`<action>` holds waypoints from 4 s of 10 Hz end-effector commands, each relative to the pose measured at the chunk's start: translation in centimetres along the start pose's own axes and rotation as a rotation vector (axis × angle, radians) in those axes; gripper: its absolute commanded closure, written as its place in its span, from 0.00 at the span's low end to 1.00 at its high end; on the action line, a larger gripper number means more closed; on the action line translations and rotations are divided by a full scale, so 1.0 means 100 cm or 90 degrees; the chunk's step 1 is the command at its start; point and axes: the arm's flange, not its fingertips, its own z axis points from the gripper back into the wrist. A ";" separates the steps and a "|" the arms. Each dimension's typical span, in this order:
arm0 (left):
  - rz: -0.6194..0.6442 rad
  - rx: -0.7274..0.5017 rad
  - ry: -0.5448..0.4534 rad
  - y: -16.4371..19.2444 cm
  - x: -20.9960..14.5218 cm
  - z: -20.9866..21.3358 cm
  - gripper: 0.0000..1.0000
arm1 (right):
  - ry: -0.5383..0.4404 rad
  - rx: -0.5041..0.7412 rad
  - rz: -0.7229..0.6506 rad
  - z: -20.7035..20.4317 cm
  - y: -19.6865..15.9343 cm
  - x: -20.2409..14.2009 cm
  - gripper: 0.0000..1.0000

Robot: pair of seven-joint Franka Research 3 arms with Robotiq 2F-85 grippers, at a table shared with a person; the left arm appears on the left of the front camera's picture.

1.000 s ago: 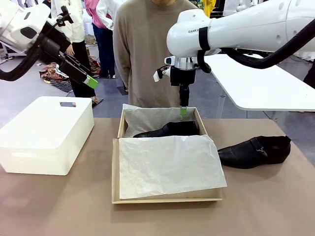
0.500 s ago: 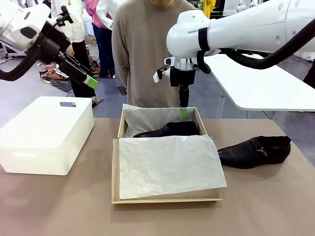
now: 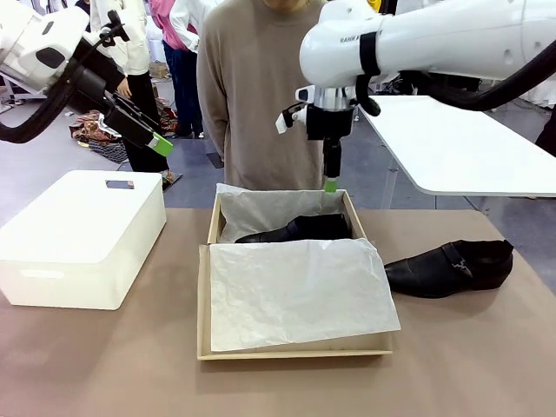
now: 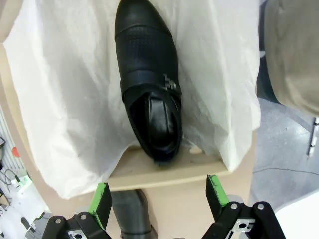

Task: Pack the shoes into the box.
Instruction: Place the other shoe of the Shoes into the Shoes Box.

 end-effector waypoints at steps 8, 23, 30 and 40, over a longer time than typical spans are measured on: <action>0.000 -0.010 -0.010 0.001 -0.001 0.000 0.00 | -0.013 -0.109 0.013 -0.012 0.038 -0.170 0.00; 0.000 -0.010 -0.010 0.001 -0.001 0.000 0.00 | -0.006 -0.093 -0.018 -0.032 0.026 -0.191 0.00; 0.000 -0.010 -0.010 0.001 -0.001 0.000 0.00 | 0.004 -0.118 -0.021 -0.020 0.040 -0.258 0.00; 0.000 -0.010 -0.010 0.001 -0.001 0.000 0.00 | 0.004 -0.103 -0.028 -0.051 0.043 -0.302 0.00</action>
